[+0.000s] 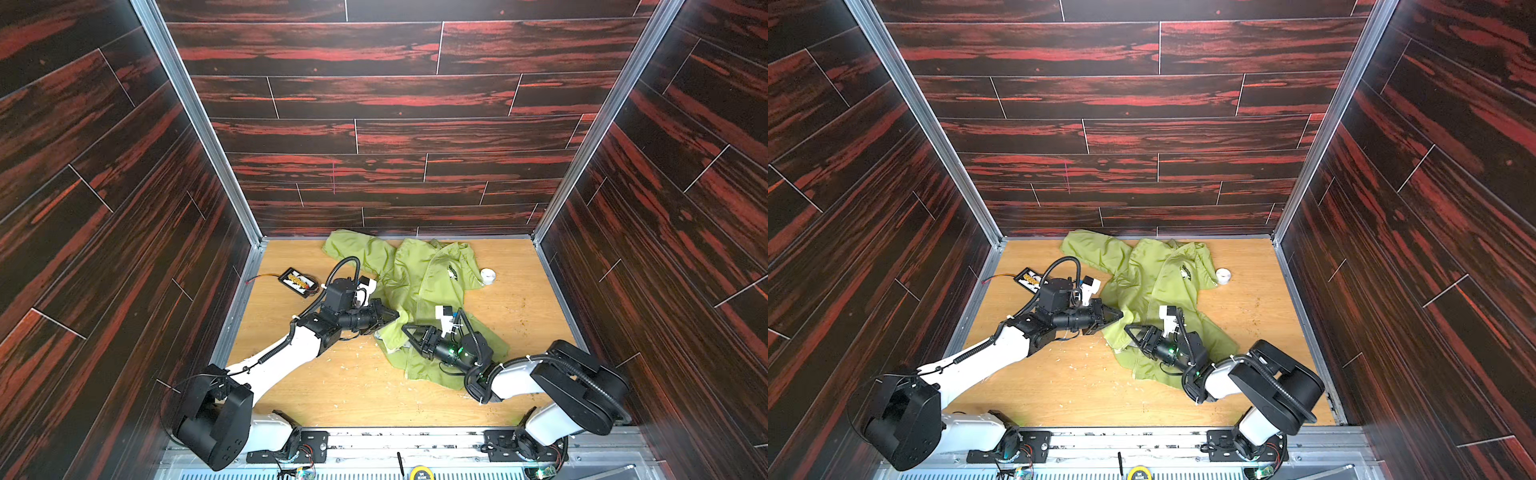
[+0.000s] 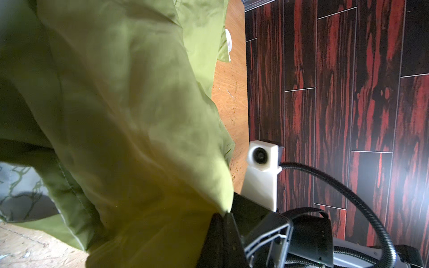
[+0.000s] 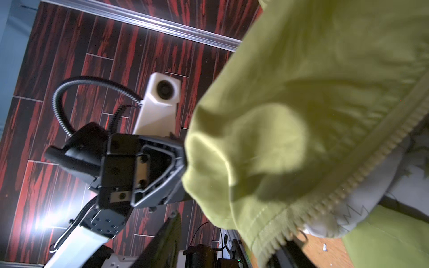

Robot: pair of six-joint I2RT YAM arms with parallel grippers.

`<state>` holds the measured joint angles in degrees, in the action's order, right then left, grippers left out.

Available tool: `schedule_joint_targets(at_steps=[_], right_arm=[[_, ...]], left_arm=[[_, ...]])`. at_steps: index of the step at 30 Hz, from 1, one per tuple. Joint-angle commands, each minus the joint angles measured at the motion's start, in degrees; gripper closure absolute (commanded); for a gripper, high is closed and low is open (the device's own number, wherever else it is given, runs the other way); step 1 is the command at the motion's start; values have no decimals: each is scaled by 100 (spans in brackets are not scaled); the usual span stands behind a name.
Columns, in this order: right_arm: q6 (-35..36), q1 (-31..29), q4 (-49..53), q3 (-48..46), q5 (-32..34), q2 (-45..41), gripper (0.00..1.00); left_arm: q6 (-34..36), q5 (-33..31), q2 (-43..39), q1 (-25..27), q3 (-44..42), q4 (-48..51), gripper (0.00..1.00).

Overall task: Zip up the jacket
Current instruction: 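Hold both zipper ends together near the hem with both grippers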

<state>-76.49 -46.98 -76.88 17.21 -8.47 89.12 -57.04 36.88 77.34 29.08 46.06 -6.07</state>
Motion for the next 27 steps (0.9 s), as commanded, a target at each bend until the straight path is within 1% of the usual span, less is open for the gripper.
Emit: schedule_joint_targets(at_steps=[1, 6, 13, 16, 17, 19, 22, 27], right_arm=[[184, -55, -126, -19, -62, -269, 46], [333, -115, 246, 184, -225, -316, 52], [410, -152, 708, 120, -108, -264, 59], [449, -149, 861, 134, -85, -208, 61], [464, -153, 860, 163, -102, -157, 60], [472, -153, 818, 210, -129, -44, 52], [438, -153, 673, 255, -128, 173, 45], [321, -170, 246, 365, -221, 651, 44]], left_arm=[[-32, -14, 33, -25, -44, -198, 100], [-58, -32, 57, -25, -71, -254, 100], [-67, -46, -50, -25, -95, -272, 100], [-71, -52, -90, -25, -138, -272, 100], [-77, -50, -96, -25, -141, -281, 100], [-104, -24, -96, -30, -150, -307, 100], [-136, 5, -123, -26, -128, -343, 100], [-142, 31, -156, -25, -93, -331, 100]])
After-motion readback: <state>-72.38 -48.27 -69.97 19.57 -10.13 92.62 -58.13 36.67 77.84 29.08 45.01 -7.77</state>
